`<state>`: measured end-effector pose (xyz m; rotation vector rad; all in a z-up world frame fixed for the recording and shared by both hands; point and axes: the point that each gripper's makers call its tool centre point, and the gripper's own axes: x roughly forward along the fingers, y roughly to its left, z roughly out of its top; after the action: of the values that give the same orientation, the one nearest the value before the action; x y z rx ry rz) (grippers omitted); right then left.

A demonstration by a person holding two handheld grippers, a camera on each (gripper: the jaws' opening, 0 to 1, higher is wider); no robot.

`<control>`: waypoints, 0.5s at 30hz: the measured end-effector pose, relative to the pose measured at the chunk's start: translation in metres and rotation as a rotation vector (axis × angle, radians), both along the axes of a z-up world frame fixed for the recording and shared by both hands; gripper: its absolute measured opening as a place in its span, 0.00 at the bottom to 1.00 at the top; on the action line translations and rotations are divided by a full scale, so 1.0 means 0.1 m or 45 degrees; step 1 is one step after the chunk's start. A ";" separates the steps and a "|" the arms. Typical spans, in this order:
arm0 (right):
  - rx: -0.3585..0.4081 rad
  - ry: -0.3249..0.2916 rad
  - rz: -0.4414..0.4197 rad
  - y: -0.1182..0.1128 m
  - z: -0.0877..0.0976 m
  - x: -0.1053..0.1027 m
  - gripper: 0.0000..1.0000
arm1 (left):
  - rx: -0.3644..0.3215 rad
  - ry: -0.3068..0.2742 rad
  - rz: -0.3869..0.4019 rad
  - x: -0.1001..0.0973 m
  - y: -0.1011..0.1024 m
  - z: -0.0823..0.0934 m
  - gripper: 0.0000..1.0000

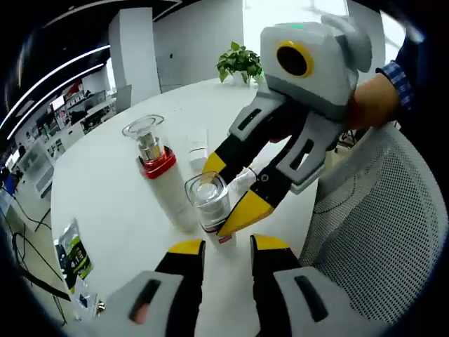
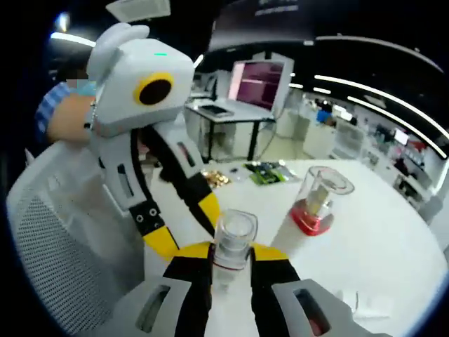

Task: Arrange the skincare products in the storage area until every visible bottle or jar stands upright without overlapping.

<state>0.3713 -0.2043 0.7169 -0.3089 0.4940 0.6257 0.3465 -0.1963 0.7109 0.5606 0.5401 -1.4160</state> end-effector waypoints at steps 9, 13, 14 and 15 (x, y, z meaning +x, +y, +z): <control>0.000 -0.031 -0.093 -0.08 -0.05 0.09 0.16 | 0.021 -0.027 0.022 0.07 0.06 -0.03 0.24; -0.003 0.014 -0.129 -0.12 -0.13 0.09 0.27 | 0.007 -0.034 0.031 0.09 0.06 0.00 0.24; -0.009 0.025 -0.139 -0.13 -0.15 0.09 0.25 | 0.001 -0.034 0.034 0.10 0.05 0.01 0.24; -0.029 0.031 -0.149 -0.15 -0.18 0.09 0.22 | -0.006 -0.032 0.040 0.10 0.05 0.02 0.24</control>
<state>0.3800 -0.2195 0.6988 -0.2916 0.5392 0.5110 0.3568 -0.1910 0.7132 0.5633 0.5231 -1.3783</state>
